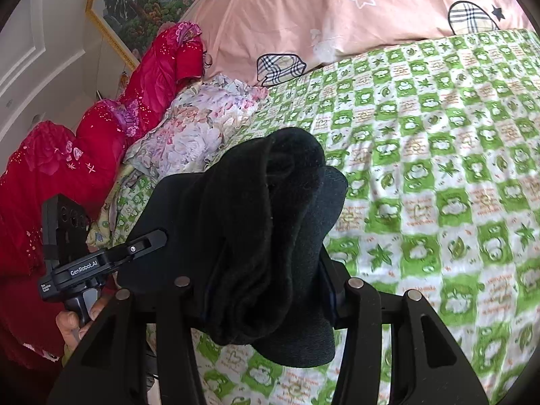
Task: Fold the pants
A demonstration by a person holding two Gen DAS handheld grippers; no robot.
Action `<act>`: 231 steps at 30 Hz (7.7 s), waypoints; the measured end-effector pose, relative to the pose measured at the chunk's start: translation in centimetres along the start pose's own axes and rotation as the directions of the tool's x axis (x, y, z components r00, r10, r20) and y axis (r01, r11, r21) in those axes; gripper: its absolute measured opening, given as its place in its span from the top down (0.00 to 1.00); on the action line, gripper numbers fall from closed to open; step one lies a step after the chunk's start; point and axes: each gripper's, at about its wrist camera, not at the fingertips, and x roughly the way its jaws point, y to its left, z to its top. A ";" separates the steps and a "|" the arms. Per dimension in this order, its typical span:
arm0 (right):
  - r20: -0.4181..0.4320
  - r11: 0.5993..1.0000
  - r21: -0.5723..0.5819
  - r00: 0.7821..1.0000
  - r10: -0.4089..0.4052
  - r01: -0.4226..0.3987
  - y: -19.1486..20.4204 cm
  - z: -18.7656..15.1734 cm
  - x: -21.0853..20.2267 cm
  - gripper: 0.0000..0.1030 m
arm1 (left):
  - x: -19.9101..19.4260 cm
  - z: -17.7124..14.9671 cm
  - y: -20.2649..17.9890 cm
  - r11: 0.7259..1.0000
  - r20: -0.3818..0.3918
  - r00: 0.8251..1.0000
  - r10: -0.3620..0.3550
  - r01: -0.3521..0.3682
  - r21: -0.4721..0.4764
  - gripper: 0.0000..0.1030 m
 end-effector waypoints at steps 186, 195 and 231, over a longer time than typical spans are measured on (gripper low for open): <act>0.141 0.918 -0.304 0.965 -0.221 0.255 3.2 -5.3 4.9 0.04 | -0.4 -6.2 -0.8 0.872 0.233 0.872 0.432 -0.469 0.141 0.01; 0.144 0.914 -0.319 0.966 -0.217 0.252 3.5 -5.1 4.8 0.04 | -0.4 -6.3 -1.3 0.865 0.238 0.871 0.430 -0.473 0.165 0.01; 0.139 0.908 -0.338 0.968 -0.210 0.246 4.0 -5.0 4.8 0.03 | -0.2 -6.0 -1.5 0.857 0.233 0.873 0.429 -0.475 0.199 0.01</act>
